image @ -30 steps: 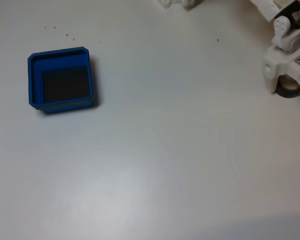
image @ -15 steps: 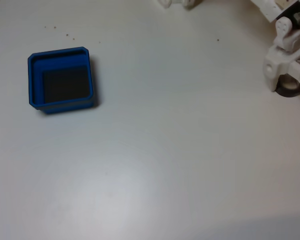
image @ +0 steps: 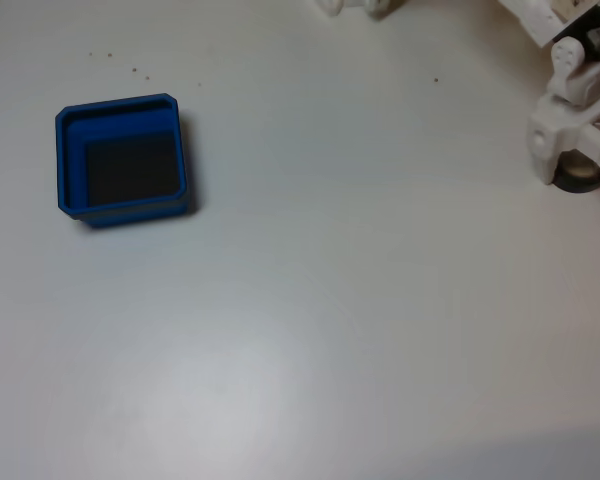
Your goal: Pick the black tape roll and drop it in the blue box
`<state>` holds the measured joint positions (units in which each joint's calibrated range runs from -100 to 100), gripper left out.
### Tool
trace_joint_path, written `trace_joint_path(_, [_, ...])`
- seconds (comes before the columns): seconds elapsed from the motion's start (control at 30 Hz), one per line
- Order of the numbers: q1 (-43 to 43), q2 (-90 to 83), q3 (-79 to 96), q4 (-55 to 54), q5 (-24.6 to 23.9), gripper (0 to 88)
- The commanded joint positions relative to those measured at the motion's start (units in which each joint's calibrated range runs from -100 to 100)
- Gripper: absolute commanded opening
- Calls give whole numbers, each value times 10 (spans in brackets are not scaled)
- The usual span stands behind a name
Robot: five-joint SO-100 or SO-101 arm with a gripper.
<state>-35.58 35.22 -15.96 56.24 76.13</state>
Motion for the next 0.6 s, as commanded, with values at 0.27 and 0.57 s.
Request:
trace_joint_path(0.27, [-4,4,-24,-7,-1,148])
trace_joint_path(0.57, [-6,5,-20,-6,0,8])
